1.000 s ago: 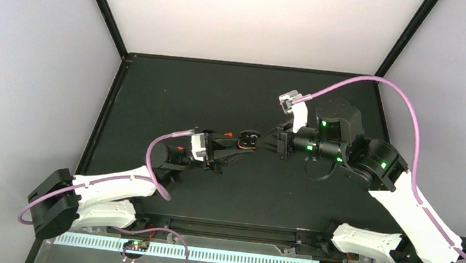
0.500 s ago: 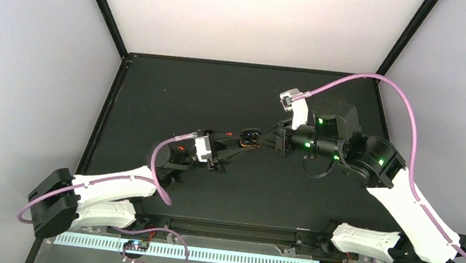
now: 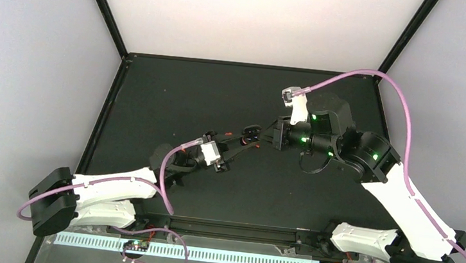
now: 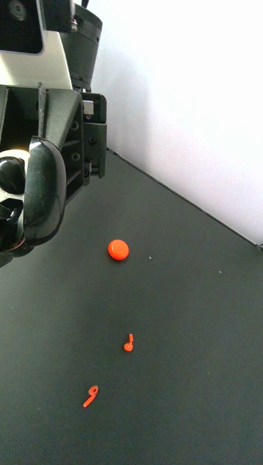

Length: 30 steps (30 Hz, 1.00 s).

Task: Insert the wireless bluetooth earbuds into the charging case
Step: Place the earbud in the charging case.

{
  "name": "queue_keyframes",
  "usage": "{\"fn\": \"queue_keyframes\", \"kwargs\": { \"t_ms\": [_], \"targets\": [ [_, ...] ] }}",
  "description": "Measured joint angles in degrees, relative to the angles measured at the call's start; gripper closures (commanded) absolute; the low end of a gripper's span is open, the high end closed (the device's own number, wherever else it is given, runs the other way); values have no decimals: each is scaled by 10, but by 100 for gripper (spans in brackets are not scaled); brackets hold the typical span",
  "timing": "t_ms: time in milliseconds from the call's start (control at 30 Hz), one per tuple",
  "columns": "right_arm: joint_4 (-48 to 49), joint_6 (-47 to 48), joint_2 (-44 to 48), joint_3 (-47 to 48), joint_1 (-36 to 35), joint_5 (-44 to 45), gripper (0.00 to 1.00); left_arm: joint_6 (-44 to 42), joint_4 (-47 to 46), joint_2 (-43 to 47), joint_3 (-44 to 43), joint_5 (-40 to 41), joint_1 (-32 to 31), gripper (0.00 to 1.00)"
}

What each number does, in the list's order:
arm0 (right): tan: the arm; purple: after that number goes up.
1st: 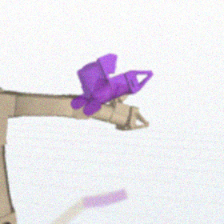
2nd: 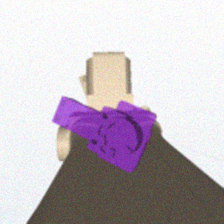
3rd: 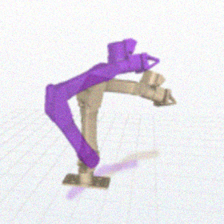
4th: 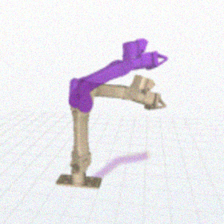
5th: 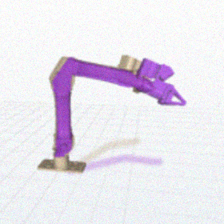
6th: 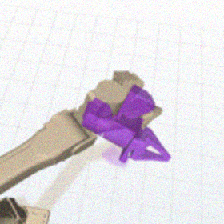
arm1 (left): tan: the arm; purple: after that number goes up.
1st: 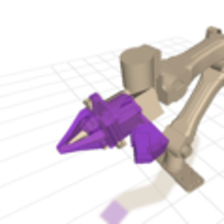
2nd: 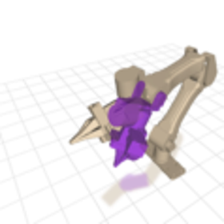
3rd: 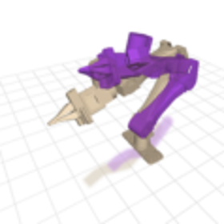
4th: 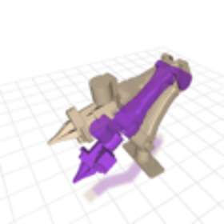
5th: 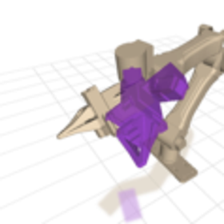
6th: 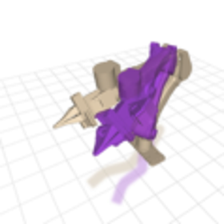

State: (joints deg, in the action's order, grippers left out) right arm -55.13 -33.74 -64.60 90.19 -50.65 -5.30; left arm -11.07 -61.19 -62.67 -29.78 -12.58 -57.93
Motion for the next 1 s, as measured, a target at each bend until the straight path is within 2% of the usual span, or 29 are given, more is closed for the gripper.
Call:
{"fn": "queue_keyframes", "kwargs": {
  "t_ms": [367, 1000],
  "targets": [
    [-8, -60, -17, 9, 20, 2, 99, -75, 3, -10, -1, 73, -25, 98],
    [54, -194, -12, -37, 48, 3, 99, -153, -80, -69, -2, 178, -52, 98]
  ]
}}
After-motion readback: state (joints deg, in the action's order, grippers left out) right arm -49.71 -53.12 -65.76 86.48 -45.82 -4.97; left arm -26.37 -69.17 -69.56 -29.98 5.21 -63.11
